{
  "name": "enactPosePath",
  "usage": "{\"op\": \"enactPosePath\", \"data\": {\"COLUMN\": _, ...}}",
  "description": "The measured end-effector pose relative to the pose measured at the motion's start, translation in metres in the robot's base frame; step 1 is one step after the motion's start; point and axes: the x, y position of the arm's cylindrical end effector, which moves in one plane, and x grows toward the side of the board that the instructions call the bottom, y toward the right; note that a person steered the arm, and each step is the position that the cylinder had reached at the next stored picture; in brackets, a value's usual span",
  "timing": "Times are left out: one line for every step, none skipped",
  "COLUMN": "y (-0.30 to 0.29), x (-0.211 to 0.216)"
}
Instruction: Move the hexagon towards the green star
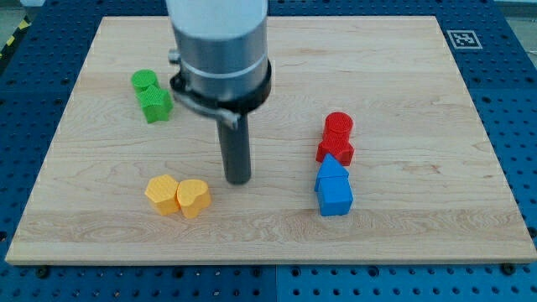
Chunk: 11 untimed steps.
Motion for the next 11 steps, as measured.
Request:
{"op": "enactPosePath", "data": {"y": 0.000, "x": 0.038}}
{"op": "enactPosePath", "data": {"y": -0.008, "x": 0.060}}
{"op": "enactPosePath", "data": {"y": -0.060, "x": 0.061}}
{"op": "enactPosePath", "data": {"y": -0.082, "x": 0.023}}
{"op": "enactPosePath", "data": {"y": -0.050, "x": 0.008}}
{"op": "enactPosePath", "data": {"y": -0.050, "x": 0.040}}
{"op": "enactPosePath", "data": {"y": -0.088, "x": 0.039}}
{"op": "enactPosePath", "data": {"y": -0.101, "x": 0.021}}
{"op": "enactPosePath", "data": {"y": -0.101, "x": 0.003}}
{"op": "enactPosePath", "data": {"y": -0.084, "x": 0.019}}
{"op": "enactPosePath", "data": {"y": -0.064, "x": 0.021}}
